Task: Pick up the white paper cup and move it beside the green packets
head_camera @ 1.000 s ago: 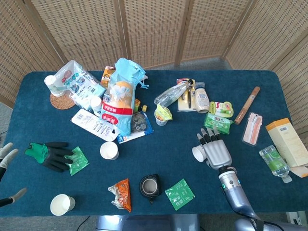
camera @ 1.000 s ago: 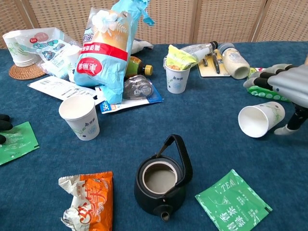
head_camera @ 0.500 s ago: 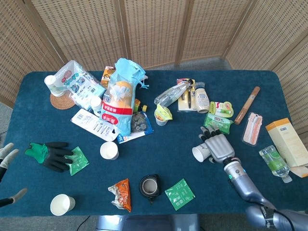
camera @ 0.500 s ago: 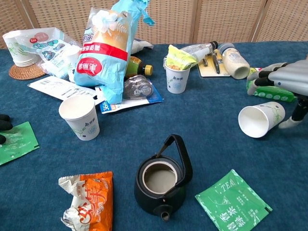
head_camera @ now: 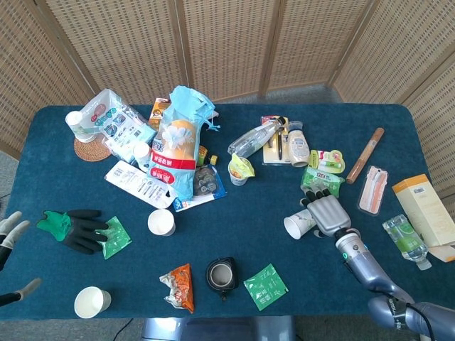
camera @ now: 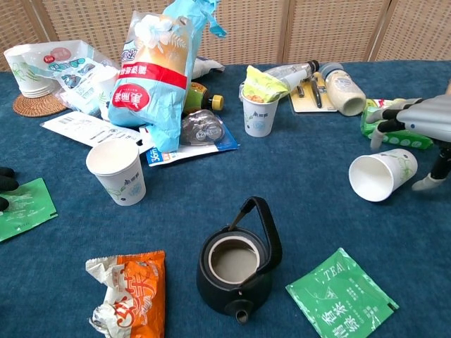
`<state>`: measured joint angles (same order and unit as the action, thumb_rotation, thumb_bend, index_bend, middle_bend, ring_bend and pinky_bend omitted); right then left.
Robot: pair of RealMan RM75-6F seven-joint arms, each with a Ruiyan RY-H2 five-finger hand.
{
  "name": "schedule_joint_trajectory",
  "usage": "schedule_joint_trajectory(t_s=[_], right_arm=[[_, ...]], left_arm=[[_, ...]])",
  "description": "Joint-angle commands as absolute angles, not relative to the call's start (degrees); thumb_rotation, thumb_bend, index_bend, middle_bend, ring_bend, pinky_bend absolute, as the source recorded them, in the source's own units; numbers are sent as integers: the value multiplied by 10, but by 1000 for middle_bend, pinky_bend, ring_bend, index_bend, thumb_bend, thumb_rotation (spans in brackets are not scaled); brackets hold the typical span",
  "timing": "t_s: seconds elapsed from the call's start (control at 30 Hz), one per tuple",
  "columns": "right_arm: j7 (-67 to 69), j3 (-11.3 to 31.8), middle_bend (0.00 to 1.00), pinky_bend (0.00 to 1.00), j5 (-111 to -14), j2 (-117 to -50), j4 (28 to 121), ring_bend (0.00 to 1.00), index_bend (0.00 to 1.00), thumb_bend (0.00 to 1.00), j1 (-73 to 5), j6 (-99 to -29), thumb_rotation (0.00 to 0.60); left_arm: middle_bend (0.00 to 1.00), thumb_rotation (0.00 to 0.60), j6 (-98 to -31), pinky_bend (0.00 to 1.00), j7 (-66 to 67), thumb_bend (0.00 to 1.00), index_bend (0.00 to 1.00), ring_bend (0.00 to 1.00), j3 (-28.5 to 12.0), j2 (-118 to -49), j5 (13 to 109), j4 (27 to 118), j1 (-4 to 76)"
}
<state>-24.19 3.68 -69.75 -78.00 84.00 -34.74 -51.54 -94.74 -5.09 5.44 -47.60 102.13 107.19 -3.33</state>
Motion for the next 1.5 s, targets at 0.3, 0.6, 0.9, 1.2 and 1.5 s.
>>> schedule_joint_trajectory(t_s=[0.3, 0.6, 0.9, 1.2, 1.5], right_arm=[[-195, 40, 0, 0, -689, -782, 834, 0, 323, 0, -355, -490, 600], [-165, 38, 0, 0, -705, -799, 808, 0, 450, 34, -353, -499, 600], [-138, 36, 0, 0, -733, -806, 800, 0, 512, 112, -344, -527, 600], [-204, 36, 0, 0, -773, -808, 796, 0, 508, 102, -321, -617, 600], [-288, 24, 0, 0, -846, -840, 730, 0, 520, 96, -306, -707, 600]], left_arm=[[0, 600, -946, 0, -49, 205, 0, 0, 55, -477, 1021, 1073, -33], [0, 600, -945, 0, -48, 204, 0, 0, 55, -477, 1020, 1074, -32], [0, 600, -944, 0, -48, 203, 0, 0, 56, -477, 1021, 1074, -32], [0, 600, -945, 0, -49, 204, 0, 0, 57, -477, 1023, 1074, -32], [0, 600, -948, 0, -44, 204, 0, 0, 58, -478, 1026, 1074, -34]])
